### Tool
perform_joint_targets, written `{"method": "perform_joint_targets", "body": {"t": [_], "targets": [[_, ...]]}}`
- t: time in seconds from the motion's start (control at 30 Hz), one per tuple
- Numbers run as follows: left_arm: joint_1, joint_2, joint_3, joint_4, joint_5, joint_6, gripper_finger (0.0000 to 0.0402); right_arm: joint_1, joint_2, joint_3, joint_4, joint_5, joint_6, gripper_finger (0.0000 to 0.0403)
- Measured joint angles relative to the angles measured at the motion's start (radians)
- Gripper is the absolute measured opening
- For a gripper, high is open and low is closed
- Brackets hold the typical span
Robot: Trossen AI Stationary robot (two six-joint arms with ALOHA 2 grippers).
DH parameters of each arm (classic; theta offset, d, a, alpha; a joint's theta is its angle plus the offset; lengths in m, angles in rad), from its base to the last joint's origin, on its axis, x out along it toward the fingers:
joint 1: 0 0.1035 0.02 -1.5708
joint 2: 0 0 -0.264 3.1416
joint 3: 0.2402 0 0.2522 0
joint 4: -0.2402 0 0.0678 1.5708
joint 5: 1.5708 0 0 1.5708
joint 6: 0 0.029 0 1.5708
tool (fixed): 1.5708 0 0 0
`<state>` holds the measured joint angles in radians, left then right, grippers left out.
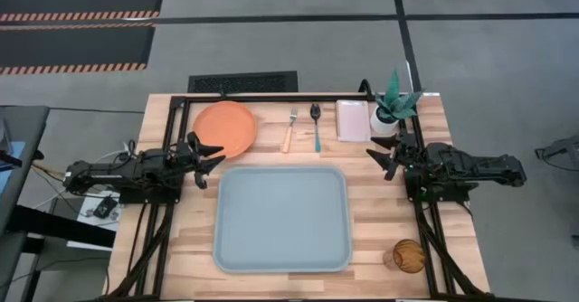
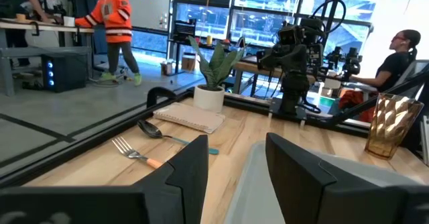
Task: Pick and place plate/cup/fork/spoon on tray
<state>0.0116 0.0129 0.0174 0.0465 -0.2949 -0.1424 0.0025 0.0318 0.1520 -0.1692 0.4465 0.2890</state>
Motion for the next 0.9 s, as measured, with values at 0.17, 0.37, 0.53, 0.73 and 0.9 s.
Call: {"method": "perform_joint_targets", "body": {"t": [0.17,0.37,0.53,0.73,0.9], "targets": [[0.0,0.0,0.0,0.003,0.0,-0.056,0.0137,0.0,0.0,0.0,0.0,0.0,0.0,0.0276],[0.0,0.0,0.0,0.002,0.0,-0.186,0.0137,0.0,0.0,0.0,0.0,0.0,0.0,0.0276],[0.0,0.0,0.0,0.003,-0.006,-0.373,0.0137,0.0,0.0,0.0,0.0,0.0,0.0,0.0276],[0.0,0.0,0.0,0.006,-0.023,-0.501,0.0137,0.0,0.0,0.0,0.0,0.001,-0.017,0.0276],[0.0,0.0,0.0,0.017,-0.143,-0.577,0.0137,-0.005,0.0,0.0,0.0,0.0,-0.084,0.0276]]}}
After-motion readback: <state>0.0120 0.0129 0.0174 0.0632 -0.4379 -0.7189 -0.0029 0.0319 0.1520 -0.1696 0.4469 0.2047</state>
